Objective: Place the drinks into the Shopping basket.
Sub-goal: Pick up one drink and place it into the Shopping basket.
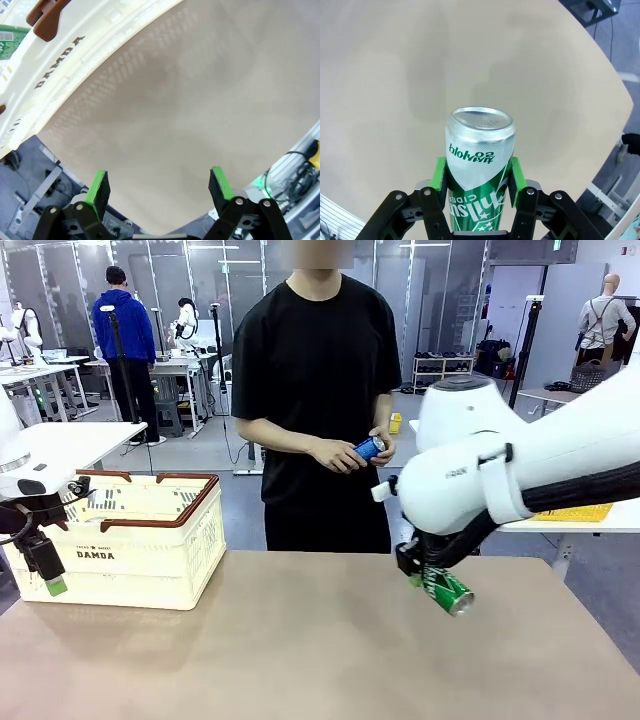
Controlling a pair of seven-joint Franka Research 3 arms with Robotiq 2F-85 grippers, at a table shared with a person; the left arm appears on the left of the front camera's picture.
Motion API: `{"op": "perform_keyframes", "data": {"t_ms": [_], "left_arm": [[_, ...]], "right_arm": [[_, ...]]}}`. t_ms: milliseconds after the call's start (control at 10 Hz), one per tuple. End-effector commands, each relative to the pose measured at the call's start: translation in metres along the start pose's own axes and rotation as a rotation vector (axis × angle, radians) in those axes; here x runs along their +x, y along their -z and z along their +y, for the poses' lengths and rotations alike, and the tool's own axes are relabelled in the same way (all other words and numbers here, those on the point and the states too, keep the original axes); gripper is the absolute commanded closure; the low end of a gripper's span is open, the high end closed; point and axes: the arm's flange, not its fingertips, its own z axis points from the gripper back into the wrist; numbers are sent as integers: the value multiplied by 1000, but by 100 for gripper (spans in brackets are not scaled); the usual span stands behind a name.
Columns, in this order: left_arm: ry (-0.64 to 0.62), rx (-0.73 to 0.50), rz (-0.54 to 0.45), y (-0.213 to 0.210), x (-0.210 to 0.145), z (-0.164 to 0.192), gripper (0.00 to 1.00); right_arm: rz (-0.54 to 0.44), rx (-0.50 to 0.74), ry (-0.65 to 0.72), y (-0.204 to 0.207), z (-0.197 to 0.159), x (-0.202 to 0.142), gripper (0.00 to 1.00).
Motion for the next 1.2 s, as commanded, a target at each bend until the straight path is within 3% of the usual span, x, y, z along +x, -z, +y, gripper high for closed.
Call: {"op": "perform_keyframes", "data": {"t_ms": [0,500,1100], "left_arm": [[-9,8,2,-2,0,-2,0],[-9,8,2,-2,0,-2,0],[-9,8,2,-2,0,-2,0]], "right_arm": [[0,-20,-9,9,25,37,91],[4,18,33,58,89,93,91],[36,47,33,118,136,108,91]]}}
